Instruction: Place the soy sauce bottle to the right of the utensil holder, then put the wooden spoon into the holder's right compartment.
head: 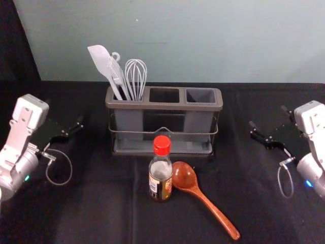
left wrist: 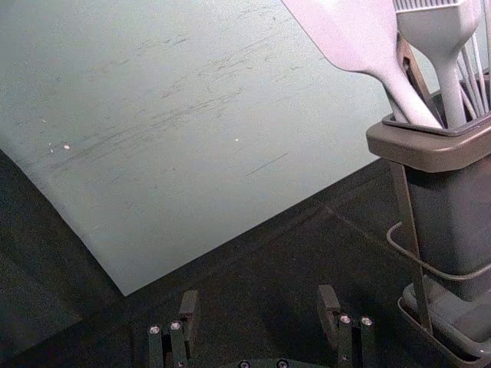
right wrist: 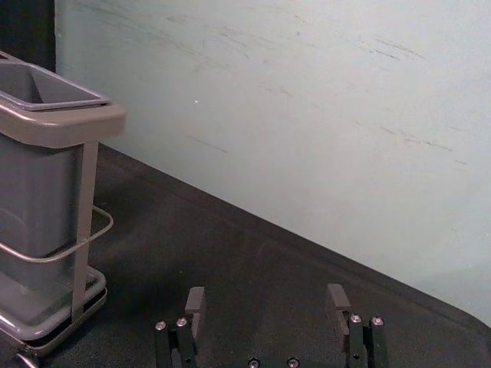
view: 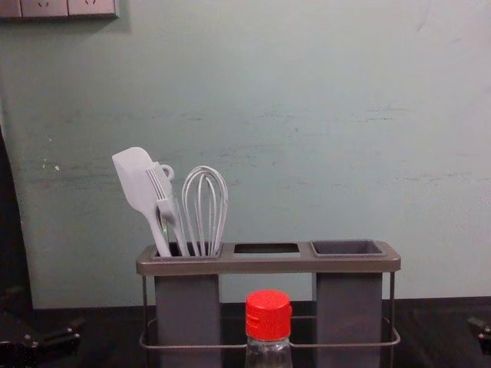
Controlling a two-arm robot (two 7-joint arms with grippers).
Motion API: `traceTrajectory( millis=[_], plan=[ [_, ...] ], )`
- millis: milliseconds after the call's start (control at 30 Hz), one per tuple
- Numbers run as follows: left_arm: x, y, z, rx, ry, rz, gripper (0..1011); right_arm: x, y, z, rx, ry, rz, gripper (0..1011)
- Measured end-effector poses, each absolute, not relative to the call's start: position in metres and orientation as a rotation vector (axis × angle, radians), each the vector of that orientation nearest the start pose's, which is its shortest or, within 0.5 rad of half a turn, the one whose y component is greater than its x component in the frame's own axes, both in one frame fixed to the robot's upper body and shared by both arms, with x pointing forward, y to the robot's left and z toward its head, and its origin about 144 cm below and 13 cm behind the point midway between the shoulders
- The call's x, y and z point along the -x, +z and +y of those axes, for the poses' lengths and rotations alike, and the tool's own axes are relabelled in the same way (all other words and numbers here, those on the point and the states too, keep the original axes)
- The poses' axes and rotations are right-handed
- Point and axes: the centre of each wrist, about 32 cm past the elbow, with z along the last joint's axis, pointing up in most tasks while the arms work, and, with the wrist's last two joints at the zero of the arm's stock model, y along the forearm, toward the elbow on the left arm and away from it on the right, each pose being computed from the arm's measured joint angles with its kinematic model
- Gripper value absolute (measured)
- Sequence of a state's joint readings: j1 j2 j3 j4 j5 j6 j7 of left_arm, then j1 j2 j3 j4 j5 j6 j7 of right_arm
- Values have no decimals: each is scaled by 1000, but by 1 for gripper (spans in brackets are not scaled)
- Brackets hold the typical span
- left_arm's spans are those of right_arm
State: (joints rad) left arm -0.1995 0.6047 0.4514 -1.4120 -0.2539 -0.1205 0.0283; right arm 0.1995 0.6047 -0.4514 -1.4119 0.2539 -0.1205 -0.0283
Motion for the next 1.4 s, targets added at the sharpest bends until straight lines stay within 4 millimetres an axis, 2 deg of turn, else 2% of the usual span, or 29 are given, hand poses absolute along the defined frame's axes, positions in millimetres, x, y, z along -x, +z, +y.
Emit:
traceTrajectory(
  millis=[1200, 1400],
  plan=[
    [-489, 1140, 310, -304, 1248, -285, 1000, -489, 1140, -310, 304, -1248, -285, 1004],
    [-489, 1140, 310, -304, 1248, -285, 1000, -477, 1141, -310, 299, -1237, -293, 1004]
  ],
)
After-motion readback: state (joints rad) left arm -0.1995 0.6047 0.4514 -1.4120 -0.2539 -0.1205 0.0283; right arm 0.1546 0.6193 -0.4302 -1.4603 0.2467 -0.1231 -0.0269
